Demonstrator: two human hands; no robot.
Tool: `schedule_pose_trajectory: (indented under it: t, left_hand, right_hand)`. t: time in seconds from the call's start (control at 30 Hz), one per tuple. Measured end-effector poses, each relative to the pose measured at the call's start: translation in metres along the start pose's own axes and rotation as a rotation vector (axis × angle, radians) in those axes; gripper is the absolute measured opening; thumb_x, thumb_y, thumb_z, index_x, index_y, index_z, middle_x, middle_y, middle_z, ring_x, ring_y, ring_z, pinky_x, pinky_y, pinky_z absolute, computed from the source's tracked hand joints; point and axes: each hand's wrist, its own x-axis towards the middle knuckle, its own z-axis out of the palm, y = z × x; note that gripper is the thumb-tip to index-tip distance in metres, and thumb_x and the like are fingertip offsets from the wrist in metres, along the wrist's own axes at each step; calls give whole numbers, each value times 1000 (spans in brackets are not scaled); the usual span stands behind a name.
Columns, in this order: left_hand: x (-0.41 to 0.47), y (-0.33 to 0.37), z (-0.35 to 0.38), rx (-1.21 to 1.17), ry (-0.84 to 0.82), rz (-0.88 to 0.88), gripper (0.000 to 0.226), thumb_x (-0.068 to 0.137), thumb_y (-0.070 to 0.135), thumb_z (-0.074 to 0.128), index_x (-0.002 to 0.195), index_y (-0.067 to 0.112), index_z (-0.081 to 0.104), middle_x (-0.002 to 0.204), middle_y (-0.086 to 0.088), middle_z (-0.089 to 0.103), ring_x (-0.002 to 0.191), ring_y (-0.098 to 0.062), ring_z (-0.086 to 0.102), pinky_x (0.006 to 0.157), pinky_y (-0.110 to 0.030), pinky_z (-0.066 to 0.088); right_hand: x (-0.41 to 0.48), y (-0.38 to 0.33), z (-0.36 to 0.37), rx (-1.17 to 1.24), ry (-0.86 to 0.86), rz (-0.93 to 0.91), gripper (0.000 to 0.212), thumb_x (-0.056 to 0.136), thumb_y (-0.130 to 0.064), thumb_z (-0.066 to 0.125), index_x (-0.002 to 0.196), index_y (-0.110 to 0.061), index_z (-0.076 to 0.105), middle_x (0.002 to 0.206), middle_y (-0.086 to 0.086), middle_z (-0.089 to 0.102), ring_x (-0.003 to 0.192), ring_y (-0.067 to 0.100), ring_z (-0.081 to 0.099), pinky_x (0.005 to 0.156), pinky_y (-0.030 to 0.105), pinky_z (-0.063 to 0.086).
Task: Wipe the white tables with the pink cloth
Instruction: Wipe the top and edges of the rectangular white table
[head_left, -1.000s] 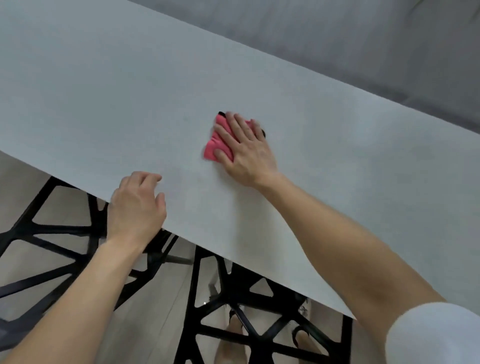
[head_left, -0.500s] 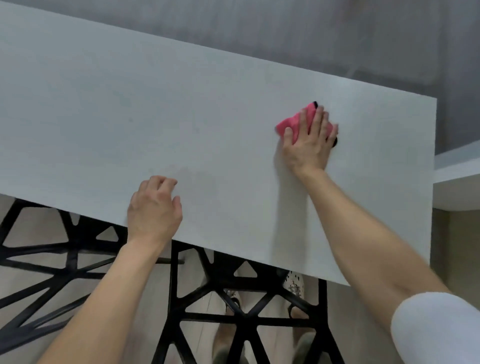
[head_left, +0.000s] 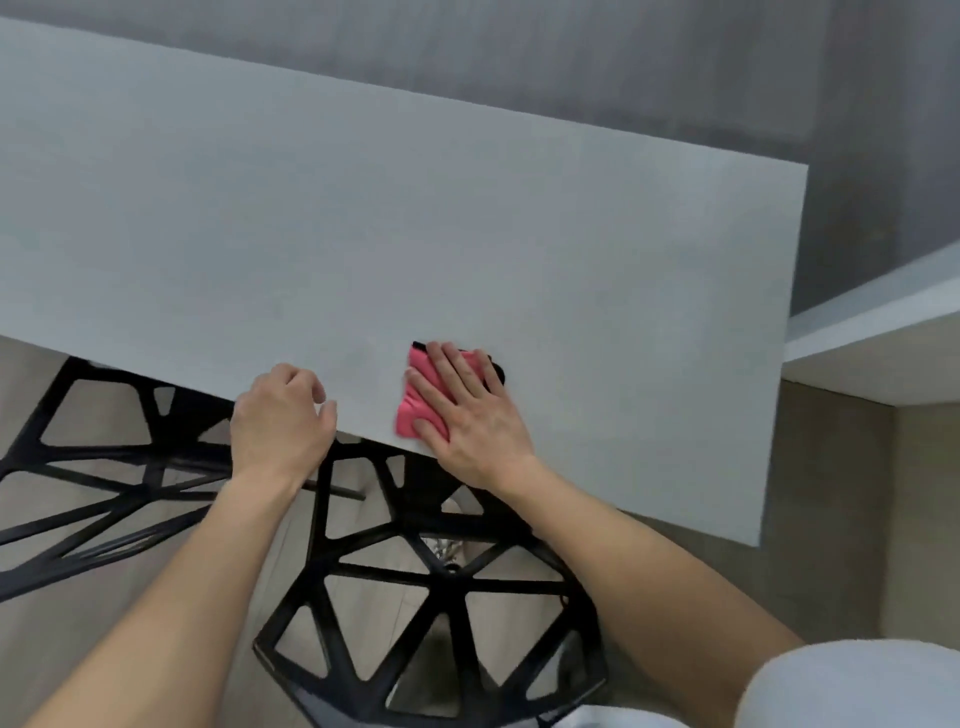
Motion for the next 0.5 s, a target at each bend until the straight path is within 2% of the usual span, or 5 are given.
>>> schedule_pose_trajectory:
  t: [0.1,0.23,0.37,0.43,0.5]
  left_hand:
    - [-3,81,0,-47,-7,123,26,96,33,76,76,17,70,103,-4,70,97,-31,65,86,-49,54]
    - [-9,179,4,-94,-39,251,32,102,38,71,78,17,78,105,-2,72,99,-30,66,86,-48,55]
    - [-10,256,6,-69,-149,419,27,103,42,67,116,20,77,125,0,68,119,-27,62,98,-45,50]
    - [-6,285,4,-17,-225,497,48,99,50,72,139,26,65,140,2,62,134,-25,54,108,-43,47]
    - [2,310,2,46,-290,558,78,91,58,78,157,32,47,154,3,51,144,-25,45,116,-43,42]
  right_hand:
    - [-84,77,-6,-20,43,153,71,115,-62,25,175,-30,6,182,2,-10,168,19,-14,136,55,1]
    - [-177,158,-10,-10,86,465,76,114,-62,30,175,-27,2,182,3,-13,169,22,-11,136,56,8]
    - [-210,189,-13,122,189,688,86,113,-63,32,174,-17,-6,182,5,-13,169,21,-9,137,53,8]
    - [-209,190,-13,325,287,799,96,111,-64,40,172,-14,-15,182,4,-16,169,20,-7,137,43,10]
    - [-203,192,-11,547,327,925,99,109,-66,40,172,-16,-16,182,5,-13,169,22,1,135,39,18]
